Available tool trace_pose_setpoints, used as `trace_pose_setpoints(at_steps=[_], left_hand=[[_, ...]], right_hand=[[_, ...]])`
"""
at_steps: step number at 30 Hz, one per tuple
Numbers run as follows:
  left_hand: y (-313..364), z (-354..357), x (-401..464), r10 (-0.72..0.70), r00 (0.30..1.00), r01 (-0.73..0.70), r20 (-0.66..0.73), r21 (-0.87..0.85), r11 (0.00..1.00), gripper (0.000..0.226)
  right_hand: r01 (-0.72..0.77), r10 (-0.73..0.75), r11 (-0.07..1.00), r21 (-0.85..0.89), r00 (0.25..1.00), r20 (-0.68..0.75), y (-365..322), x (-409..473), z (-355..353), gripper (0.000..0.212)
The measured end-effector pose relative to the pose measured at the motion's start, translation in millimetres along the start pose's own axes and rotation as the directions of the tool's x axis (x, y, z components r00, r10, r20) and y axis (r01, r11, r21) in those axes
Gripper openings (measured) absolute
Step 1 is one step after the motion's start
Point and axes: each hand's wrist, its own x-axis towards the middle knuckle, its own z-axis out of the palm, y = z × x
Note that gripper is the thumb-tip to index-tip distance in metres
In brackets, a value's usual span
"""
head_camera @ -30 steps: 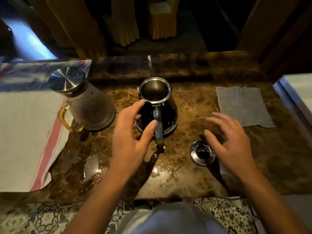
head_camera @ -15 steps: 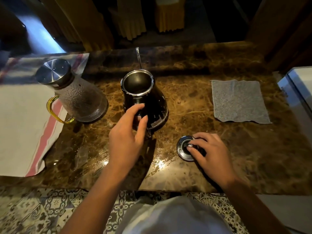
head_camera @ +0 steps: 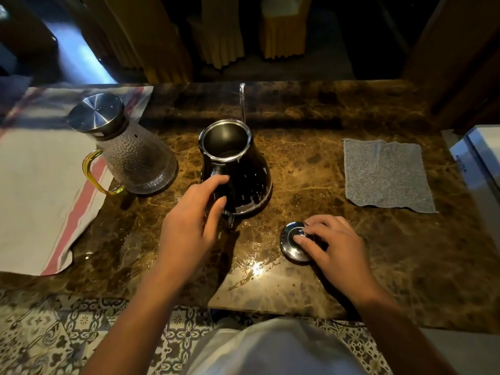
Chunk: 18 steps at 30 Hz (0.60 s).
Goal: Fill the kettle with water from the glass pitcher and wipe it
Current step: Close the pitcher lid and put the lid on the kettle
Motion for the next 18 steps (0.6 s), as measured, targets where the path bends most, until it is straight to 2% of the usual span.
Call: trace_pose_setpoints(at_steps=[7, 13, 18], left_hand=[[-26.6, -2.2, -12.1, -0.091, 0.988, 0.083, -0.124, -0.073, 0.994, 0.04], [-37.8, -2.6, -13.5, -0.073, 0.985, 0.06, -0.155, -0.085, 0.995, 0.042], [-44.0, -5.4, -9.6, -0.047, 0.983, 0.033, -0.176, -0.085, 0.996, 0.041]], right_hand=[[0.16, -0.142, 0.978, 0.137, 0.981, -0.132, -42.8, 36.8, -28.5, 0.015], [0.372, -0.31, 0.914, 0.164, 0.899, -0.309, -99.5, 82.5, -46.9, 0.016], [0.493, -0.435, 0.86, 0.13, 0.843, -0.317, -144.2, 118.0, -39.9, 0.015]])
